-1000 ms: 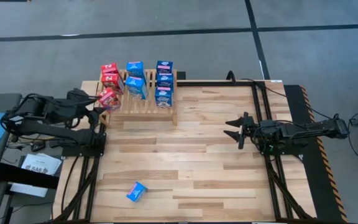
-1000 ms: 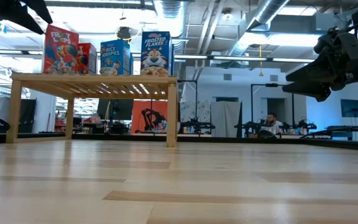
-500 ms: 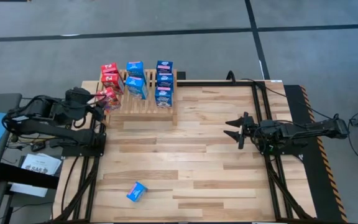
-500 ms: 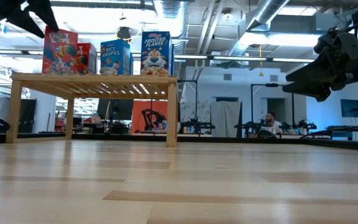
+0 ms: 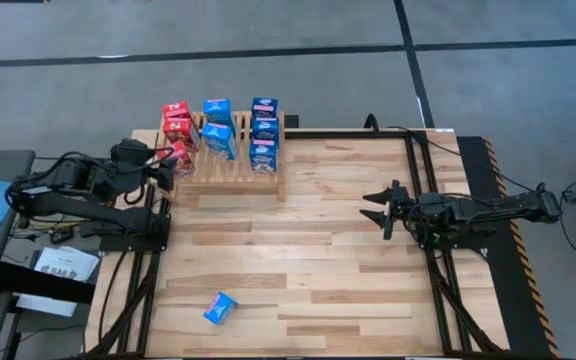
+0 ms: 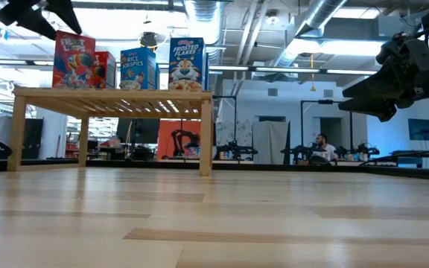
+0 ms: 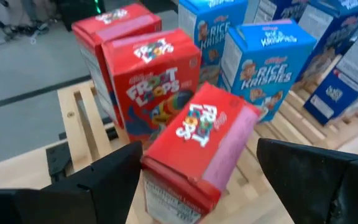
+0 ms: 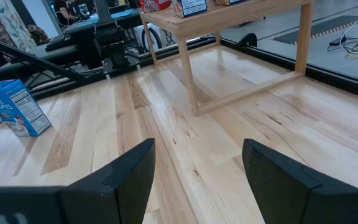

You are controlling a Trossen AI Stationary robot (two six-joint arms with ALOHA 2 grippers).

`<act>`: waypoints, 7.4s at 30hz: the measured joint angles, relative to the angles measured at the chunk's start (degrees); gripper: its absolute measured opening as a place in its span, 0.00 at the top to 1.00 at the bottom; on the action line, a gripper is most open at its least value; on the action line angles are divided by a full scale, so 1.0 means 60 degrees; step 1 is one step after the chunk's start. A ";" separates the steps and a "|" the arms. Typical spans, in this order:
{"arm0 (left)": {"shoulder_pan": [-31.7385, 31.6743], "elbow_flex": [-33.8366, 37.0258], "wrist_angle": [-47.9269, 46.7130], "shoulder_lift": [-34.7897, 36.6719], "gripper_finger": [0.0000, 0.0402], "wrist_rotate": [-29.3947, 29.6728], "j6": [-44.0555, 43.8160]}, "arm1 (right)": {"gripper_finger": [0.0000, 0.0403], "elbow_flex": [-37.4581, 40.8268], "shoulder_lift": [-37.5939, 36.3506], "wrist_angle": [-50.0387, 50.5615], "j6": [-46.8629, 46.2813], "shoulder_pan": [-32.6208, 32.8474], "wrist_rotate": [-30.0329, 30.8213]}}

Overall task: Stack cereal on shelf
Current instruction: Put the red cereal box the aligned with the other cereal boxes on the shelf, then put the light blue cereal box the aligned with the other cereal boxes on the shelf

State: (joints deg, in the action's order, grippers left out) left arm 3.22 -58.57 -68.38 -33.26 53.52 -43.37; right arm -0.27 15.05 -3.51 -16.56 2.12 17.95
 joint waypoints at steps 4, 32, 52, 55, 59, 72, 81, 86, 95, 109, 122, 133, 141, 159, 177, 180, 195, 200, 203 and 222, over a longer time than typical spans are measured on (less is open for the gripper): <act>-0.0002 0.0004 0.0121 -0.0280 0.24 0.0473 -0.0051 | 0.34 0.0001 0.0000 0.0000 0.0000 -0.0001 0.0001; 0.0000 -0.1453 -0.2441 -0.0925 0.24 -0.1112 -0.2319 | 0.34 0.0000 0.0000 0.0000 0.0000 -0.0001 0.0001; -0.0692 -0.1450 -0.1848 -0.2086 0.24 -0.0529 -0.2514 | 0.34 0.0003 -0.0001 0.0000 0.0000 0.0001 0.0000; -0.0987 -0.1451 -0.1445 -0.2257 0.24 -0.0551 -0.2195 | 0.34 0.0004 -0.0002 0.0000 0.0000 0.0001 -0.0002; -0.1295 -0.1449 -0.0744 -0.2436 0.24 -0.0619 -0.1592 | 0.34 0.0000 0.0000 0.0000 0.0000 -0.0001 0.0001; -0.1741 -0.1471 -0.0617 -0.1969 0.24 -0.0963 -0.1213 | 0.34 0.0003 -0.0002 0.0000 0.0000 -0.0001 -0.0002; -0.1736 -0.2431 -0.0429 -0.2096 0.24 -0.1387 -0.0665 | 0.34 0.0001 -0.0003 0.0001 -0.0001 0.0002 -0.0002; -0.1555 -0.2593 -0.0113 -0.2425 0.24 -0.2293 -0.0534 | 0.34 0.0004 0.0000 0.0000 0.0000 -0.0001 0.0001; -0.0608 -0.2591 -0.0571 -0.3087 0.24 -0.2889 -0.1324 | 0.34 0.0004 -0.0004 0.0000 0.0000 0.0001 -0.0001; -0.0482 -0.1467 -0.1187 -0.3468 0.24 -0.2875 -0.2417 | 0.34 0.0004 -0.0003 0.0000 0.0000 -0.0001 -0.0002; 0.0237 -0.0321 -0.1203 -0.3453 0.24 -0.1663 -0.3244 | 0.34 0.0001 -0.0003 0.0003 0.0000 -0.0001 0.0000; 0.0233 -0.0018 -0.1366 -0.3384 0.24 -0.0913 -0.3315 | 0.34 0.0001 -0.0003 0.0000 0.0000 0.0002 -0.0002; 0.0211 -0.0018 -0.1616 -0.3384 0.24 -0.0790 -0.3315 | 0.34 0.0002 -0.0004 0.0000 0.0000 0.0000 -0.0001; 0.0980 -0.0334 -0.1272 -0.3180 0.24 -0.0730 -0.3076 | 0.34 0.0000 -0.0004 0.0004 0.0000 -0.0001 0.0001; 0.2849 -0.0421 0.1425 -0.3491 0.24 -0.2218 -0.3651 | 0.34 0.0003 0.0000 0.0001 -0.0001 0.0001 0.0001; 0.3092 -0.0426 0.1534 -0.3994 0.24 -0.2732 -0.4088 | 0.34 0.0001 -0.0001 0.0000 0.0000 0.0002 0.0001; 0.3785 -0.0422 0.3873 -0.6577 0.24 -0.5232 -0.5162 | 0.34 0.0002 -0.0004 0.0000 -0.0003 0.0001 0.0001; 0.4040 -0.0422 0.4324 -0.7122 0.24 -0.6019 -0.5903 | 0.34 0.0002 -0.0004 0.0000 0.0000 0.0002 0.0001; 0.4280 -0.0422 0.4730 -0.7366 0.24 -0.6289 -0.6351 | 0.34 0.0003 -0.0004 0.0000 -0.0003 0.0002 0.0001; 0.5744 -0.3777 0.0886 -0.8844 0.24 -0.6424 -0.8700 | 0.34 0.0002 -0.0002 0.0000 -0.0002 0.0001 0.0001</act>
State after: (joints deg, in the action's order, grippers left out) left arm 37.69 -81.23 -63.07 -86.33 14.98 -95.57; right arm -0.26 15.04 -3.51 -16.57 2.12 17.96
